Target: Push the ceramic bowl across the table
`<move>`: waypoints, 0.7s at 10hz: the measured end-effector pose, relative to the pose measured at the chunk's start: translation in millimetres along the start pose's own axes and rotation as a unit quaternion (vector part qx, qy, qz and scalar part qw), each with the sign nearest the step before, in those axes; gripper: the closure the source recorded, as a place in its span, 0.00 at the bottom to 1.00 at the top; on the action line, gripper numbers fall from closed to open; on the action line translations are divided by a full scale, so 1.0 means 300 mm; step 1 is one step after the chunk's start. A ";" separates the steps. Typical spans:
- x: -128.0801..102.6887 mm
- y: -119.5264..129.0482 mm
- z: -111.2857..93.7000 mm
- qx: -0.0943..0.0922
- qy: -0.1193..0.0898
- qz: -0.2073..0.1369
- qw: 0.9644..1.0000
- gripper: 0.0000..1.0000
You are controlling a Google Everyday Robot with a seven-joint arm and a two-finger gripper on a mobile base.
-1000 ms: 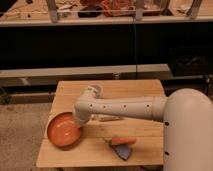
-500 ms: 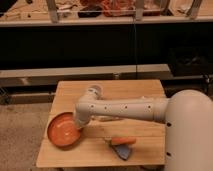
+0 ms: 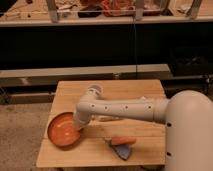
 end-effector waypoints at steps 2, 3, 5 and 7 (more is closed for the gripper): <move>-0.009 0.010 -0.001 0.000 -0.003 -0.001 1.000 0.96; -0.005 0.008 -0.002 0.001 -0.005 -0.002 1.000 0.96; -0.001 0.009 0.000 0.000 -0.010 -0.004 1.000 0.96; 0.002 0.012 0.001 -0.001 -0.014 -0.005 1.000 0.96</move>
